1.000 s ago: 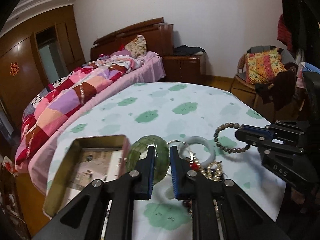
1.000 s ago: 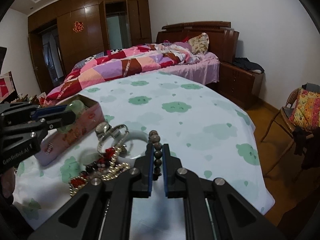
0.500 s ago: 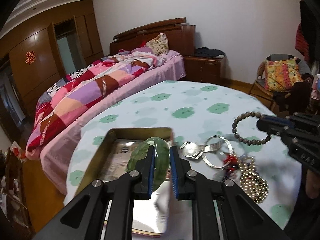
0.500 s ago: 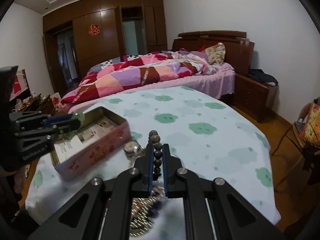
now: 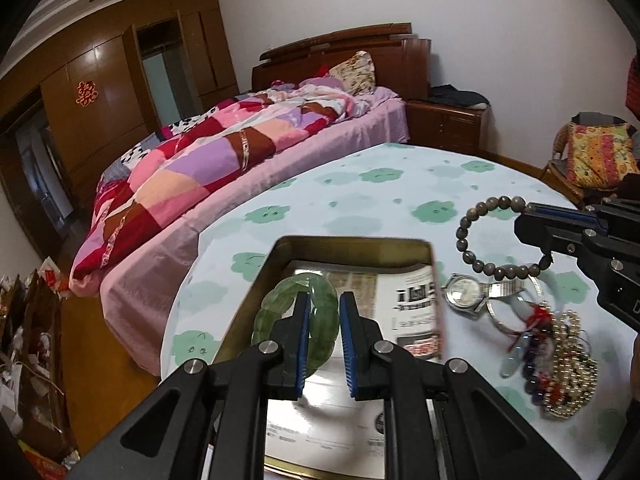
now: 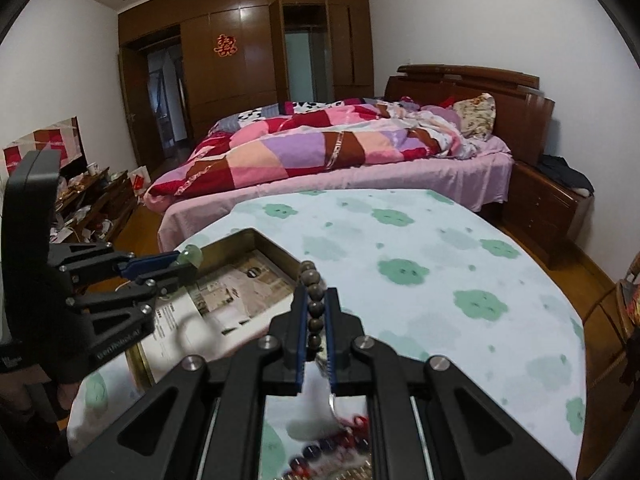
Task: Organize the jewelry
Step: 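Release the jade bangle into the tin with the left tool while the right tool drops the bracelet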
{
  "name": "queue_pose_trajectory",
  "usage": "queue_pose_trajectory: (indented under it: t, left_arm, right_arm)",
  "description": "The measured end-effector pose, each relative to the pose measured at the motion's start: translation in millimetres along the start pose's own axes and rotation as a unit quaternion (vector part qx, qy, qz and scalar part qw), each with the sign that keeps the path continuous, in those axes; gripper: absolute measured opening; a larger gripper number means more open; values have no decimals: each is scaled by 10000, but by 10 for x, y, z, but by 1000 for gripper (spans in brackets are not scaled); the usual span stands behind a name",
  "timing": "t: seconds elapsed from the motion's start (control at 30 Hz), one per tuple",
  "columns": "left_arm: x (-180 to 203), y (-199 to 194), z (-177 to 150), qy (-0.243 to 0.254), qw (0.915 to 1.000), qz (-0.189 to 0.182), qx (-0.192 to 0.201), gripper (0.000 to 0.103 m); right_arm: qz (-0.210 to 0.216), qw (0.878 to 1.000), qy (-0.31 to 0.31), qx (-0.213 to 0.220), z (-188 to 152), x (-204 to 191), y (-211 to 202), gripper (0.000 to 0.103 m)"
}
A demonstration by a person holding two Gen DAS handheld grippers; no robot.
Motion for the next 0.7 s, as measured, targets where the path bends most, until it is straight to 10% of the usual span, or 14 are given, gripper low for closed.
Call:
queue_pose_trajectory:
  t: [0.7]
  left_arm:
    - [-220,448,-116,-248,9989,63,-399,15]
  right_arm:
    - [-17,9976,-460,-509,-128,-294,737,10]
Point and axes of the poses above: each gripper's, at about its wrist camera, not at the fingertips, and y roughly the way its jaws point, x to its right, z to its top, the point moved 2 cm from there along y, roughly the way its jaws point, and after that the axes turned 12 degrees about x, right-handed, at the moved point
